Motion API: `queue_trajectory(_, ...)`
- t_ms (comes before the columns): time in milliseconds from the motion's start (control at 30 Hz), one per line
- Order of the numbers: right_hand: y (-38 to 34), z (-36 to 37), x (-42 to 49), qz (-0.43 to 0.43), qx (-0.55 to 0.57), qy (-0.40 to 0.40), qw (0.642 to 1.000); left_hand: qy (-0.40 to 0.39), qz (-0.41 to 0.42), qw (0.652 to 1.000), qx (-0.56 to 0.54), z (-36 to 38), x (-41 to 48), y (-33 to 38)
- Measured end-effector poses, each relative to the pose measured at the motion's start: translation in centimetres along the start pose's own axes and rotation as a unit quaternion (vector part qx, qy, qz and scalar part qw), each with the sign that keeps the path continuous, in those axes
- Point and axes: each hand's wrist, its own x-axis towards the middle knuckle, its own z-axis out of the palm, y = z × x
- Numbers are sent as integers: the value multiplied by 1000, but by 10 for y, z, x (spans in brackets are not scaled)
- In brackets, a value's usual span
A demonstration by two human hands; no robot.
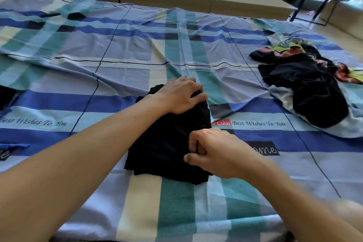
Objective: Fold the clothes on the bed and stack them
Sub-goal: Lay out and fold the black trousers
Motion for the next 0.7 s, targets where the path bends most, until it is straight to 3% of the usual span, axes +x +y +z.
queue_trajectory(100,13,-11,-9,39,2,-66,997,-86,36,996,7,2,21,11)
queue_trajectory(200,11,-3,-17,22,-31,-104,994,-156,50,985,49,13,34,13)
queue_trajectory(333,6,12,-16,-36,-72,-51,995,-96,6,993,67,12,45,12)
queue_trajectory(500,1,16,-19,-141,-68,-123,980,-43,-104,993,43,13,43,-2)
queue_trajectory(600,-4,20,-18,-135,-61,-157,976,-49,-174,983,17,18,41,-16)
queue_trajectory(700,-2,14,-18,-109,-9,-141,984,-64,-207,976,9,18,42,-18)
